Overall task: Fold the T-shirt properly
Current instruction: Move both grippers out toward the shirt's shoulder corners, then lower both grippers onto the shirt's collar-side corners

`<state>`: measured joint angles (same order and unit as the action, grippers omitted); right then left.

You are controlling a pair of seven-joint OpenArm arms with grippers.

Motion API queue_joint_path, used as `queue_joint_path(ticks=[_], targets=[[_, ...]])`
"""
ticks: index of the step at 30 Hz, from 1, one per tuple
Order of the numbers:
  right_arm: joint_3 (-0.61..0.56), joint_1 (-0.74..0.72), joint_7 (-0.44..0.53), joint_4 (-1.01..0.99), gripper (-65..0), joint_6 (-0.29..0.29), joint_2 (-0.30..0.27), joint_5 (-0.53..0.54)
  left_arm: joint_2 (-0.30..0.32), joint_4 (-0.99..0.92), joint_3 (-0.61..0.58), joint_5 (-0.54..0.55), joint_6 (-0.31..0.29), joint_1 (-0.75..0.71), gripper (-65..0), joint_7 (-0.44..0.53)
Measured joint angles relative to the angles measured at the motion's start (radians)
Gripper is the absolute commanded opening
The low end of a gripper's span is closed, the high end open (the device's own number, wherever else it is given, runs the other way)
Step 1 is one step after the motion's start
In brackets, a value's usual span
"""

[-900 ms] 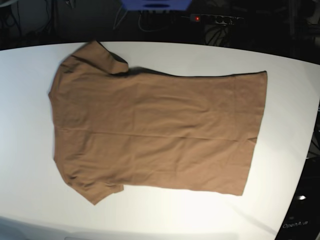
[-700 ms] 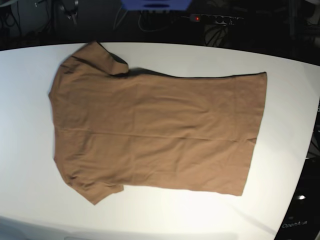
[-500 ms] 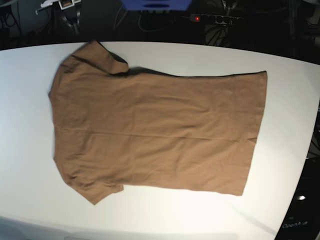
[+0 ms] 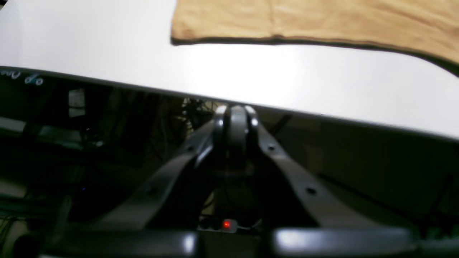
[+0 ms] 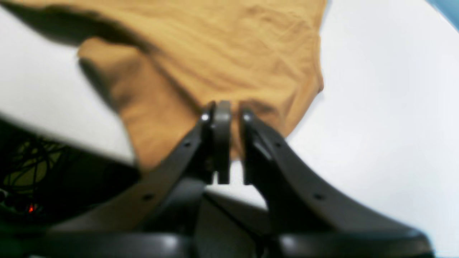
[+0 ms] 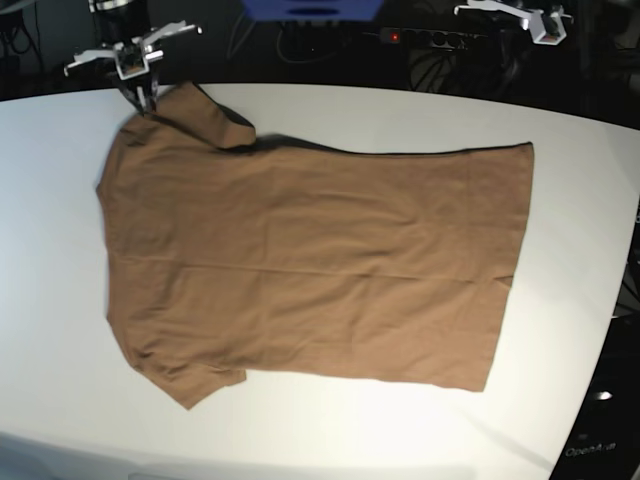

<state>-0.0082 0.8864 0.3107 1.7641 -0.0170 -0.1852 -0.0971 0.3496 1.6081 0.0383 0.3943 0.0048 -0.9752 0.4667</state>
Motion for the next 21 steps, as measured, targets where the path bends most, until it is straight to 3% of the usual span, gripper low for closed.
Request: queue_joint_path(ticks=[3, 6, 11, 17, 21], targets=[[0.001, -0.026, -0.083, 0.053, -43.8, -0.064, 0.0, 0.0, -0.001, 0.08, 0.065, 0.006, 0.002, 0.0, -63.9, -0.103], [0.001, -0.043, -0.146, 0.074, -38.9, -0.076, 0.0, -0.001, -0.008, 0.159, 0.126, 0.006, -0.003, 0.0, -63.9, -0.229], [0.001, -0.049, -0.15, 0.092, -38.2, -0.08, 0.0, 0.0, -0.056, 0.276, 0.232, 0.006, -0.008, 0.018, -63.9, -0.462], [0.001, -0.048, -0.153, 0.083, -38.2, -0.08, 0.018, 0.0, -0.053, 0.311, 0.264, 0.006, -0.012, 0.114, -63.9, -0.691], [-0.027, -0.042, -0.152, 0.077, -38.3, -0.077, 0.017, 0.0, -0.066, 0.311, 0.313, 0.003, -0.105, 0.143, -63.9, -0.738]])
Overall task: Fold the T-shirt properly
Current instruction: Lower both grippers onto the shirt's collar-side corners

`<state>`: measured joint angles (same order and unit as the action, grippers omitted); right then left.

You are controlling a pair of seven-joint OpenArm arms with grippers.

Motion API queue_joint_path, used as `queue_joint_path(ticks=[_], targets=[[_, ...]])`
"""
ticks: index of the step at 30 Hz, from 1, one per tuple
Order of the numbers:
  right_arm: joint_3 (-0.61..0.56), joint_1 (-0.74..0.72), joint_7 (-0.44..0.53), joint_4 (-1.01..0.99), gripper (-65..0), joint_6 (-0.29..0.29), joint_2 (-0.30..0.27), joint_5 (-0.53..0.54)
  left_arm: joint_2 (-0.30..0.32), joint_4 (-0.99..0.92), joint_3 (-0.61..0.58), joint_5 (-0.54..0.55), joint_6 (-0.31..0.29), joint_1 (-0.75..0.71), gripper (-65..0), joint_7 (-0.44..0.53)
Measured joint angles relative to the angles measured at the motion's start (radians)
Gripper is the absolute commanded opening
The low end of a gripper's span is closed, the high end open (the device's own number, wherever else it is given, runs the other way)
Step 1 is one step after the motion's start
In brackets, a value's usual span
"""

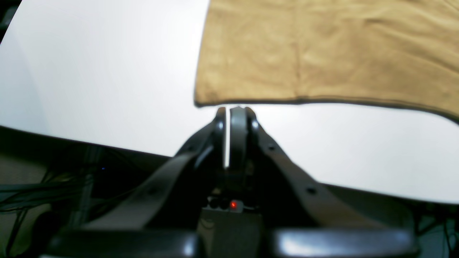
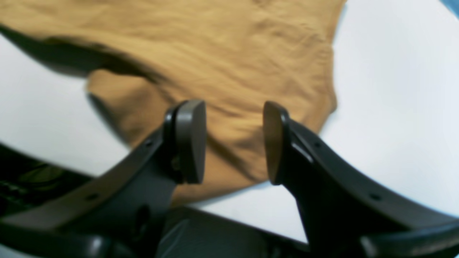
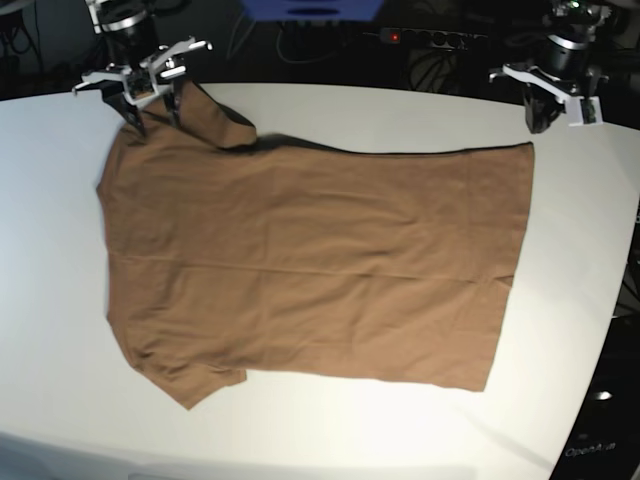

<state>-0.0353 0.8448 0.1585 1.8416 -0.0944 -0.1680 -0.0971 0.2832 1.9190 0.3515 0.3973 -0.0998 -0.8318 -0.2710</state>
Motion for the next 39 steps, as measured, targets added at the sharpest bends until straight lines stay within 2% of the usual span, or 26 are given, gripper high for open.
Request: queue_joint_path(ticks=[3, 10, 16, 24, 30, 39], targets=[[-0.008, 0.001, -0.002, -0.034, -38.6, -0.003, 0.003, 0.001, -0.037, -0.001, 0.053, -0.007, -0.042, 0.029, -63.9, -0.058], [-0.004, 0.025, -0.002, -0.056, -38.3, 0.004, 0.027, 0.002, -0.045, -0.001, 0.136, -0.012, -0.133, 0.119, -63.9, -0.198], [-0.005, 0.04, -0.002, -0.056, -38.3, 0.008, 0.055, 0.002, -0.047, -0.002, 0.155, -0.014, -0.131, 0.16, -63.9, -0.235], [-0.008, 0.057, -0.002, -0.056, -38.3, 0.005, 0.055, 0.002, -0.048, -0.007, 0.148, -0.015, -0.133, 0.187, -63.9, -0.243], [-0.069, 0.056, -0.002, -0.058, -38.3, 0.005, 0.055, 0.002, -0.047, -0.011, 0.148, -0.015, -0.133, 0.189, -63.9, -0.243], [-0.092, 0.048, 0.0, -0.101, -38.3, 0.005, 0.054, 0.002, -0.045, -0.011, 0.15, -0.015, -0.132, 0.189, -63.9, -0.242]])
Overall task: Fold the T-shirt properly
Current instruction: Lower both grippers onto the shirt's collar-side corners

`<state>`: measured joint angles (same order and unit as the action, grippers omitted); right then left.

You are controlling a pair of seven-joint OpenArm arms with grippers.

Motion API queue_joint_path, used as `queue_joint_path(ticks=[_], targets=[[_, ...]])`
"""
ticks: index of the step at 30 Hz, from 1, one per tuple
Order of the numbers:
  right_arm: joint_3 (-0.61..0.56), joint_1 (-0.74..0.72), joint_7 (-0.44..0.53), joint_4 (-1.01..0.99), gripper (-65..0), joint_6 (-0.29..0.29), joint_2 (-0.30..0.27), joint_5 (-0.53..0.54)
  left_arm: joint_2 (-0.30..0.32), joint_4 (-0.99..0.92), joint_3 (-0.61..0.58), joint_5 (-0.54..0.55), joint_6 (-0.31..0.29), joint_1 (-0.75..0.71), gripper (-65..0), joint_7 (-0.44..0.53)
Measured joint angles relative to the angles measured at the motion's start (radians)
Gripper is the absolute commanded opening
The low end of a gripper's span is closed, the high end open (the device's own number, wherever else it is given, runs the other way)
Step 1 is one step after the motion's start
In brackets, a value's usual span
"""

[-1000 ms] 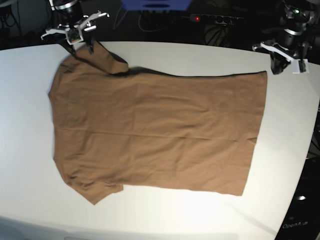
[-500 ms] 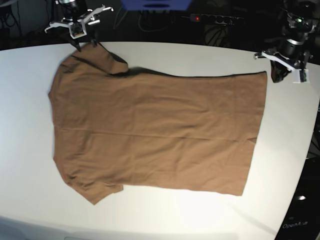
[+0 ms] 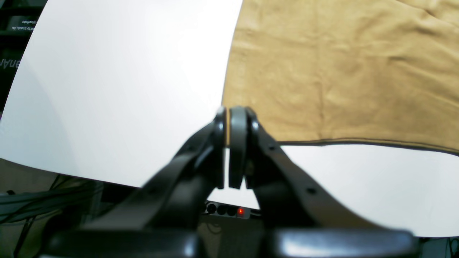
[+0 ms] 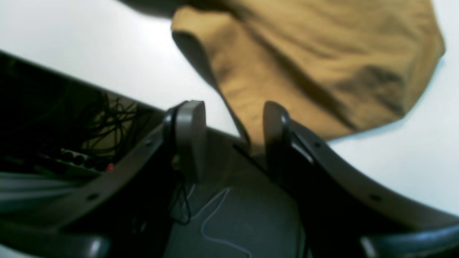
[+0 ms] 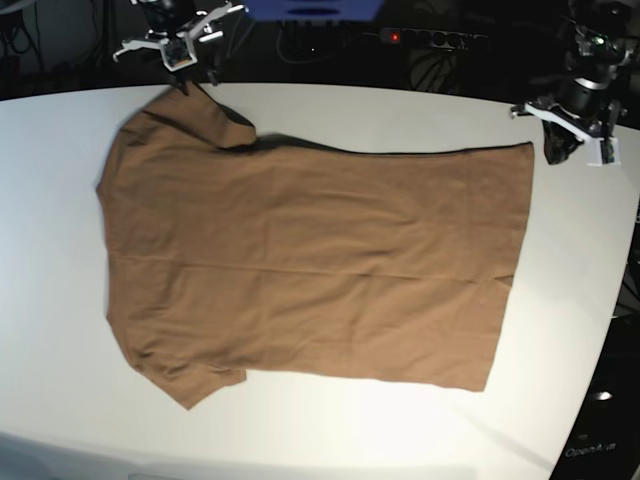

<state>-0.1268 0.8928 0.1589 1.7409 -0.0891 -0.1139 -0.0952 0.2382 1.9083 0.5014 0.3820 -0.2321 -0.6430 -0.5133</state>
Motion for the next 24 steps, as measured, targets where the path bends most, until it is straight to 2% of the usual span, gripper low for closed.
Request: queue_joint_path(ticks=[19, 24], targets=[[0.003, -0.057, -0.002, -0.072, -38.2, -0.005, -0.015, 0.0, 0.0, 0.0, 0.0, 0.0, 0.0, 0.0, -63.9, 0.0], [0.002, -0.064, 0.01, -0.084, -38.6, -0.008, -0.023, 0.0, -0.004, 0.0, 0.0, -0.053, 0.0, -0.002, -63.9, 0.0]])
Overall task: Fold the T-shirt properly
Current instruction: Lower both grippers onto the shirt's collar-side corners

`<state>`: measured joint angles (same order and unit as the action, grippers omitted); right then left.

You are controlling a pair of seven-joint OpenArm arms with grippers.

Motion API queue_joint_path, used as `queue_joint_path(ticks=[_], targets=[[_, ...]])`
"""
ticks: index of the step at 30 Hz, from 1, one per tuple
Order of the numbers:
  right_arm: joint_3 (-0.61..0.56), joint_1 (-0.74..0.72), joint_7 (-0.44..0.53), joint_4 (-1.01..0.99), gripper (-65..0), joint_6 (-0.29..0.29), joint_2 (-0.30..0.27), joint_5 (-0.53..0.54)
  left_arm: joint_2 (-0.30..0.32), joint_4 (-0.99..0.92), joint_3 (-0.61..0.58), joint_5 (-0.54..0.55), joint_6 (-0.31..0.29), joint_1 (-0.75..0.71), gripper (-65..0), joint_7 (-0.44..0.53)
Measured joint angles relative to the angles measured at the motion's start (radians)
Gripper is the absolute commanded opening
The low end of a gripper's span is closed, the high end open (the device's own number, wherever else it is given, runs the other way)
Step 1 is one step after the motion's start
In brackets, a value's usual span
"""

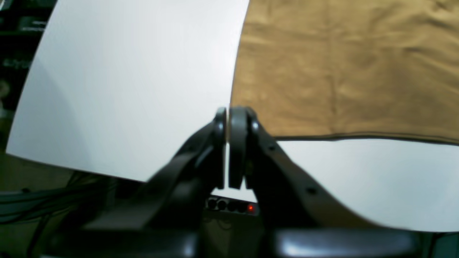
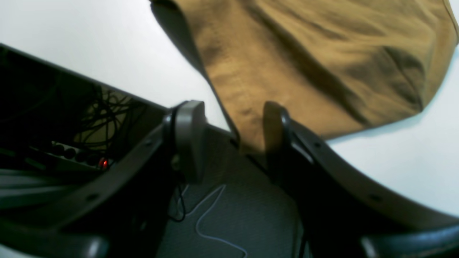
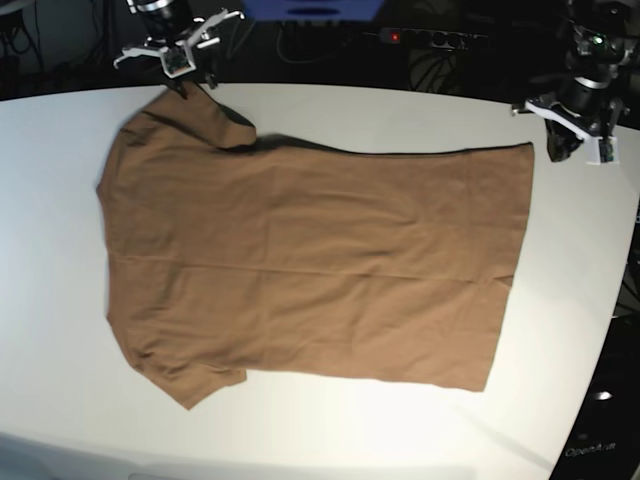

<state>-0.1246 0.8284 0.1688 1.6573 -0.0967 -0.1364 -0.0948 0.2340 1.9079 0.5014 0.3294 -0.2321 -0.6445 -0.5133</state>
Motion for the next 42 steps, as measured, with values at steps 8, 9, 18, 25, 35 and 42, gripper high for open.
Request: queue_joint_path(ticks=[8, 9, 18, 25, 35, 42], targets=[[0.001, -0.008, -0.013, 0.0, -38.7, -0.002, -0.002, 0.0, -0.022, -0.002, 0.0, -0.034, 0.0, 0.017, -63.9, -0.001], [0.001, -0.013, -0.016, 0.0, -38.7, -0.005, -0.002, 0.0, -0.021, -0.002, 0.0, -0.034, 0.0, 0.022, -63.9, 0.001], [-0.003, -0.033, -0.05, 0.003, -38.7, -0.032, -0.047, 0.008, -0.023, -0.002, 0.002, -0.034, 0.0, 0.019, -63.9, 0.0], [-0.004, -0.042, -0.057, 0.005, -38.7, -0.045, -0.06, 0.008, -0.023, -0.002, 0.002, -0.034, 0.0, 0.019, -63.9, 0.0], [-0.008, -0.045, -0.077, 0.013, -38.7, -0.053, -0.08, 0.008, -0.023, -0.002, 0.0, -0.034, 0.0, 0.019, -63.9, 0.0], [-0.007, -0.047, -0.077, 0.013, -38.7, -0.054, -0.08, 0.009, -0.031, -0.002, 0.0, -0.034, 0.0, 0.019, -63.9, 0.001]])
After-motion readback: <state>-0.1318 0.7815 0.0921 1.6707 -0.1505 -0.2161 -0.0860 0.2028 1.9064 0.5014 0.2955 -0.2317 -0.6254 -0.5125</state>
